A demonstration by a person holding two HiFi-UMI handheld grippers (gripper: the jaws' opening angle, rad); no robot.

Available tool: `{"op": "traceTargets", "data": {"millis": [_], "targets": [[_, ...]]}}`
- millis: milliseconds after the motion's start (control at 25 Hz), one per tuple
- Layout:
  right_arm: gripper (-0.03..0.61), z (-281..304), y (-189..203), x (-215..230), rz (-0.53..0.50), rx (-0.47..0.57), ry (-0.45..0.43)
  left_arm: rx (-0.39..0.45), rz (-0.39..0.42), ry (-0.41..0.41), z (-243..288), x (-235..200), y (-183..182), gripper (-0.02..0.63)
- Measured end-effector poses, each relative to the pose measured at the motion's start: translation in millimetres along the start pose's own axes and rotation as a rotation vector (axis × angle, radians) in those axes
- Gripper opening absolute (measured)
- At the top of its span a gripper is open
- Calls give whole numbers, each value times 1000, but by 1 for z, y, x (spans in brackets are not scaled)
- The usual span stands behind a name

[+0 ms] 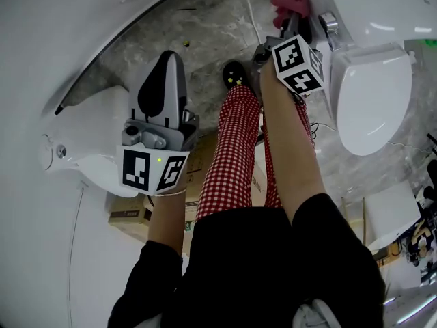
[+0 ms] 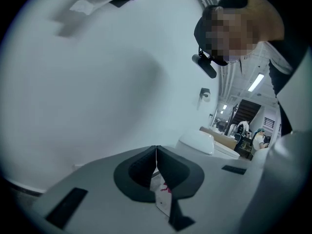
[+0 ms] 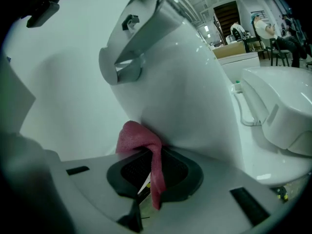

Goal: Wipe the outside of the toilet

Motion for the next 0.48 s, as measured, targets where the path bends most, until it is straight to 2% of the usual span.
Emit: {"op": "traceTargets", "data": {"millis": [240, 480], "targets": [[60, 17, -1, -12, -6, -8, -25, 5, 39, -29, -4, -8, -7, 11], [60, 23, -3, -17, -24, -14, -43, 19, 32, -53, -8, -15, -10, 11]]}}
Point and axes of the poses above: the fingertips, and each gripper's own axes: z forward along the fingers, x to its right, y out of its underside, the point moved 1 cm from there along -z, backward along the fingers, and after that the axes turned 7 degrees about -x, right-handed, at the moved point
